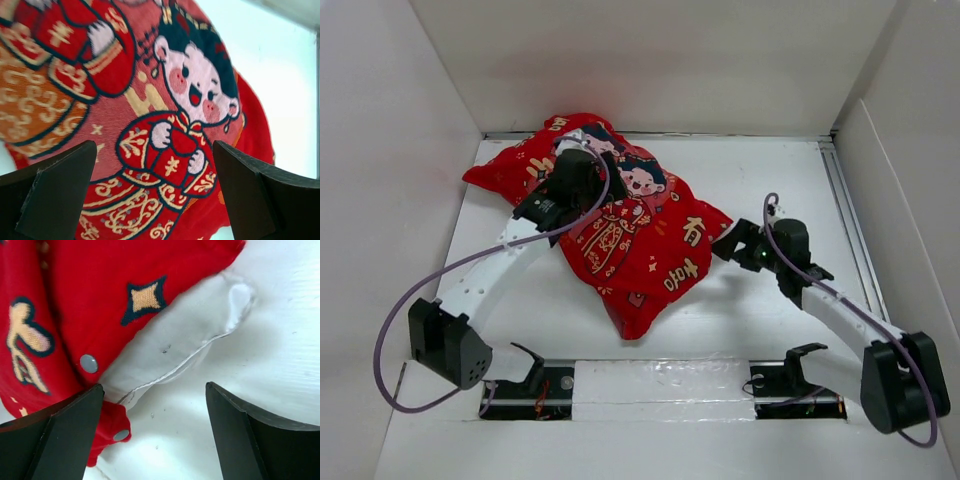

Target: Put the pillow into the pillowcase

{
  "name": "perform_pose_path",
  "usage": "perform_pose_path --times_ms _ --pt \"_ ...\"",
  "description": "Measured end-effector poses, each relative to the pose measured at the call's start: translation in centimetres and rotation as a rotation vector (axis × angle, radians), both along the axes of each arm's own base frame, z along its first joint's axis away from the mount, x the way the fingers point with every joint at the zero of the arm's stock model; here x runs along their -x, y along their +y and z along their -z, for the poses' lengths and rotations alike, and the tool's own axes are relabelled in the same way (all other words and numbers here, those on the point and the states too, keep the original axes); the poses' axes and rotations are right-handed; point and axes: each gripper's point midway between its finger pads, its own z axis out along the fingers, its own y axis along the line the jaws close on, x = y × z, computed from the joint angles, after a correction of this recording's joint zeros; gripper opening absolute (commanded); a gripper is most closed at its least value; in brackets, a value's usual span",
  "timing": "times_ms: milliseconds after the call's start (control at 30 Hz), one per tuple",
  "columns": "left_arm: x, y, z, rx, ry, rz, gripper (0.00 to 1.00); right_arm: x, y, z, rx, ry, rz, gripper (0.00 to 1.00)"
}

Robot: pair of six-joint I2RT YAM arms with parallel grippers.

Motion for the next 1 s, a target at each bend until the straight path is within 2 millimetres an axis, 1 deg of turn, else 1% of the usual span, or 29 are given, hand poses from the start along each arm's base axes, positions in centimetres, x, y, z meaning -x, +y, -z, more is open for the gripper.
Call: perform_pose_path --times_ms 33,67,100,167,233,333,400,567,633,667,733,767,800,833,900,1000 --pt "-0.1 -0.5 0.9 -0.001 0.016 0.018 0.99 0.2 0.3 0.9 -0.005 0.028 -0.015 0.87" --pt "-0.2 -0.9 1.7 -0.001 0.030 0.032 0.99 0.1 0.6 1.3 -0.014 0.040 -0.027 0.86" --pt "-0.3 -1.3 2.4 -0.001 0.042 0.045 0.99 -0.1 0.9 1.2 -0.023 0.032 -0.038 0.86" --pt "-0.6 -1.7 3.5 -0.001 0.058 0.060 0.99 -0.5 1.4 0.5 -0.043 -0.001 -0.054 0.84" --pt "-0.8 -2.1 4.4 -0.001 0.068 0.069 0.99 -1.0 1.7 -0.6 -0.056 -0.039 -0.059 0.84" --pt "-1.0 -2.3 4.9 0.000 0.070 0.075 0.99 -1.8 1.9 -2.2 -0.072 -0.097 -0.062 0.81" --pt "-1.1 -2.4 5.1 0.000 0.068 0.075 0.99 -2.0 2.0 -2.7 -0.076 -0.111 -0.064 0.81" --pt "-1.4 -2.5 5.6 0.002 0.067 0.076 0.99 -2.5 2.5 -3.0 -0.099 -0.120 -0.077 0.80" --pt "-1.3 -2.5 5.9 -0.001 0.071 0.076 0.99 -2.6 2.6 -3.0 -0.106 -0.120 -0.080 0.72" --pt "-1.4 -2.5 5.8 0.000 0.069 0.076 0.99 -2.7 2.7 -3.0 -0.111 -0.122 -0.080 0.60" --pt "-1.4 -2.6 5.8 0.001 0.068 0.077 0.99 -3.0 2.8 -3.0 -0.125 -0.123 -0.078 0.45" --pt "-1.4 -2.6 5.8 0.001 0.068 0.077 0.99 -3.2 3.0 -2.9 -0.130 -0.124 -0.082 0.37" --pt "-1.4 -2.6 5.8 0.002 0.067 0.077 0.99 -3.4 3.1 -2.7 -0.136 -0.120 -0.083 0.18" --pt "-1.4 -2.6 5.8 0.002 0.067 0.077 0.99 -3.5 3.2 -2.4 -0.139 -0.112 -0.083 0.08" --pt "-1.5 -2.6 5.9 0.002 0.066 0.076 0.99 -3.7 3.2 -2.1 -0.148 -0.100 -0.079 0.00" --pt "-1.6 -2.5 6.5 -0.006 0.072 0.068 0.99 -3.7 2.5 -2.9 -0.150 -0.117 -0.060 0.00"
